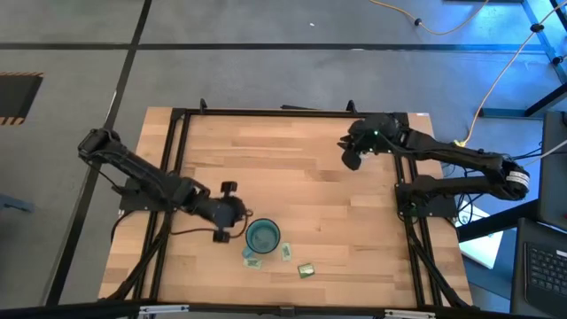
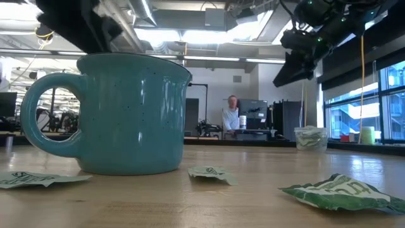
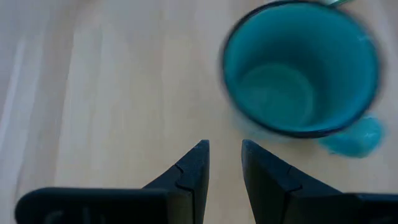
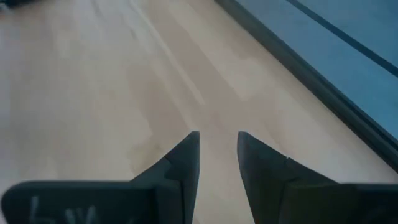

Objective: Pick and place items into bin
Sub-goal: Put the stevia packet into the transparent bin

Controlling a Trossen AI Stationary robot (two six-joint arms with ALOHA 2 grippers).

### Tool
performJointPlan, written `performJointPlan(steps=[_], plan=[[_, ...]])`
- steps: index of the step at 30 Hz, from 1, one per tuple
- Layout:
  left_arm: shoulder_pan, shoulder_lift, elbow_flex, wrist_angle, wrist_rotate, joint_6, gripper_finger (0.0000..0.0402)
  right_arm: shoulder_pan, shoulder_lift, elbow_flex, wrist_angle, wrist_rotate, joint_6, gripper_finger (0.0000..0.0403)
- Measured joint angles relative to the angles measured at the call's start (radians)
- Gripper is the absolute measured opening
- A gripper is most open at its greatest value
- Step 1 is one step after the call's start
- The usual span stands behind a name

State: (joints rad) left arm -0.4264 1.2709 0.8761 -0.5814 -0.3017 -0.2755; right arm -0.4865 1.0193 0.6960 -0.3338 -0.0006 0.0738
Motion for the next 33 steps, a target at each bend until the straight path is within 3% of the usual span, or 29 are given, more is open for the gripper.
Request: performJointPlan(steps=[10, 19, 33], plan=[[-0.207, 0.008, 0.0, 0.252, -0.182, 0.057, 0.0088, 0.078, 0.028, 0.0, 0.067, 0.0, -0.002, 0.0112], [-0.284, 0.116, 0.002, 0.511, -0.22, 0.185, 0.0088, 0.078, 0.028, -0.001, 0.056, 0.017, -0.03, 0.0112], [-0.382, 0.406, 0.196, 0.455, -0.177, 0.147, 0.0088, 0.078, 0.028, -0.001, -0.012, 0.019, 0.001, 0.0112]])
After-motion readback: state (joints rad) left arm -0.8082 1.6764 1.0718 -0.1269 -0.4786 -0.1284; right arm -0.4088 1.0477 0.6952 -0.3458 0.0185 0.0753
